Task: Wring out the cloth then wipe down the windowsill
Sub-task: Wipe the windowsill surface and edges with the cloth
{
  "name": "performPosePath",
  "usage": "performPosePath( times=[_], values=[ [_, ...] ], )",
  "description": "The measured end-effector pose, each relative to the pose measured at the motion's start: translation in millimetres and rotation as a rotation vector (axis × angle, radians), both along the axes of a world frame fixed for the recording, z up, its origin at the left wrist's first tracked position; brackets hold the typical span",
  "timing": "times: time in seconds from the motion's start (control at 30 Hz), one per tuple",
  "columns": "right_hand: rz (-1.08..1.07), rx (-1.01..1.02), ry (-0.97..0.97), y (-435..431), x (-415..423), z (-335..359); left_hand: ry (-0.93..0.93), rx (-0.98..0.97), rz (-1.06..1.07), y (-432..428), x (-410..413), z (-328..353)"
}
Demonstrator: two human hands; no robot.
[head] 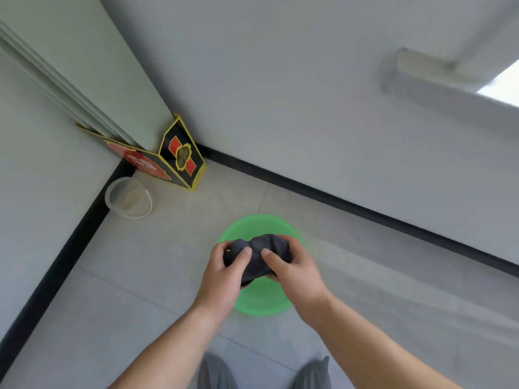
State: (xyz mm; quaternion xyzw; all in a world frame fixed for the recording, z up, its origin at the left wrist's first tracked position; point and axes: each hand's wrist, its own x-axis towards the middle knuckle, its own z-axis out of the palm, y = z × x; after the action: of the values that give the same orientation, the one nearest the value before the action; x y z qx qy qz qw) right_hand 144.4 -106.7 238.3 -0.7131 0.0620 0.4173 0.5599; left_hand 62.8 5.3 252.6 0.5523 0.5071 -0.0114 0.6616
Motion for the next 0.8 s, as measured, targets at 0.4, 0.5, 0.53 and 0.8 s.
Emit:
performPosePath(
  times=[0.4, 0.5, 0.53, 0.8],
  values=[
    [-0.216, 0.152, -0.189, -114.8, 137.9, 259.2, -0.224, 0.186, -0.407, -85.9, 163.9, 254.1],
    [-0.259, 0.130, -0.264, -169.6, 194.1, 304.7, -0.298, 0.129, -0.468, -135.6, 218.2, 291.8],
    [-0.271, 0.112, -0.289, -186.0, 212.9, 315.7, -0.315, 0.088, -0.471, -151.8, 236.5, 300.8],
    [-0.307, 0.041, -0.358, -270.6, 334.9, 343.2, -0.407, -0.055, -0.364, -230.1, 369.5, 312.0]
  ],
)
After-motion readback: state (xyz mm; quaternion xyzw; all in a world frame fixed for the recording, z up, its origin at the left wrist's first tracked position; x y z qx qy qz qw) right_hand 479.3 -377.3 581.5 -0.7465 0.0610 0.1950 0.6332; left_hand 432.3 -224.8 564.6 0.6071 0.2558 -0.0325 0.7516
